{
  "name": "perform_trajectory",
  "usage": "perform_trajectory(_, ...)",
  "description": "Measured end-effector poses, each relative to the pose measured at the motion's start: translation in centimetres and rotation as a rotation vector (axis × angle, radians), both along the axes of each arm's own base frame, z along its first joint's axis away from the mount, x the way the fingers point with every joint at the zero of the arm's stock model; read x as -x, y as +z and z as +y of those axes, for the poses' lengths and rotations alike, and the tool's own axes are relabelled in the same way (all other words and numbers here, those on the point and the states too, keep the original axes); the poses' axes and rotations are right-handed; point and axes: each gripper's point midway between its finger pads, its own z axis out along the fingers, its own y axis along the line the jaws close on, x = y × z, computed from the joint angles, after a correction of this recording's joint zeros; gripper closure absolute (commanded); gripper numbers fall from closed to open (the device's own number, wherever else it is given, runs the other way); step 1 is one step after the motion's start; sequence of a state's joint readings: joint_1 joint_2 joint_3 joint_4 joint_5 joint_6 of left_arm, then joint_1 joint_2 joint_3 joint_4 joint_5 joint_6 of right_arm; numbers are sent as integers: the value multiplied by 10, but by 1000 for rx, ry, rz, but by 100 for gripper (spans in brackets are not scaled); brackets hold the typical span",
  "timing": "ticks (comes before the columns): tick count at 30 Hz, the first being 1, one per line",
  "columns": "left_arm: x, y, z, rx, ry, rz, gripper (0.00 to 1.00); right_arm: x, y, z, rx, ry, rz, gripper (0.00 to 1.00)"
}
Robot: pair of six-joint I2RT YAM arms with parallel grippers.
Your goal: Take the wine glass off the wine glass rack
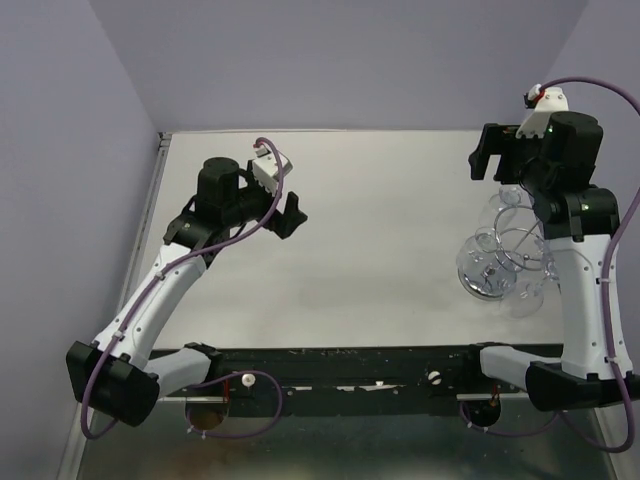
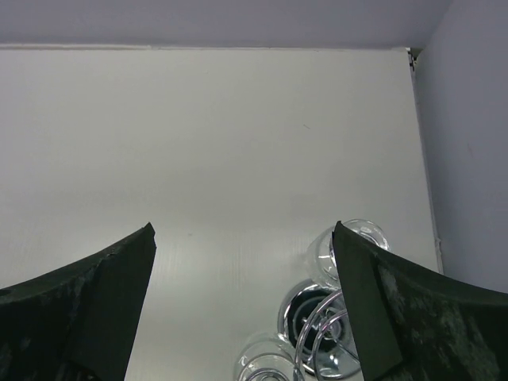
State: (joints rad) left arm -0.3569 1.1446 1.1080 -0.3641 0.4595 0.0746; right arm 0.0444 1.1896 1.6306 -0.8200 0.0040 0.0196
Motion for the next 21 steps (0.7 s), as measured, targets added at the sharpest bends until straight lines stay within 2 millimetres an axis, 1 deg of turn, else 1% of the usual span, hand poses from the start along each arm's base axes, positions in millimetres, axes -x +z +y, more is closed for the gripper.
perform_trajectory(4,16,4,-29,19,-119,-18,1,1,10,-3,49,13,-26,0)
perform_trajectory(8,27,12,-62,42,-233,-64,1,7,32,-8,91,14,-70,0)
perform_trajectory(12,34,19,-95,71,-328,-129,1,20,59,-15,114,-15,-104,0)
perform_trajectory(14,36,19,-115,85,-378,-151,1,28,69,-20,134,-33,-106,0)
perform_trajectory(18,37,19,-147,124,-454,-168,1,43,96,-32,188,-78,-131,0)
perform_trajectory(19,38,17,-158,140,-476,-170,1,48,100,-35,201,-89,-142,0)
perform_trajectory(21,38,13,-172,162,-494,-170,1,56,104,-40,221,-111,-148,0)
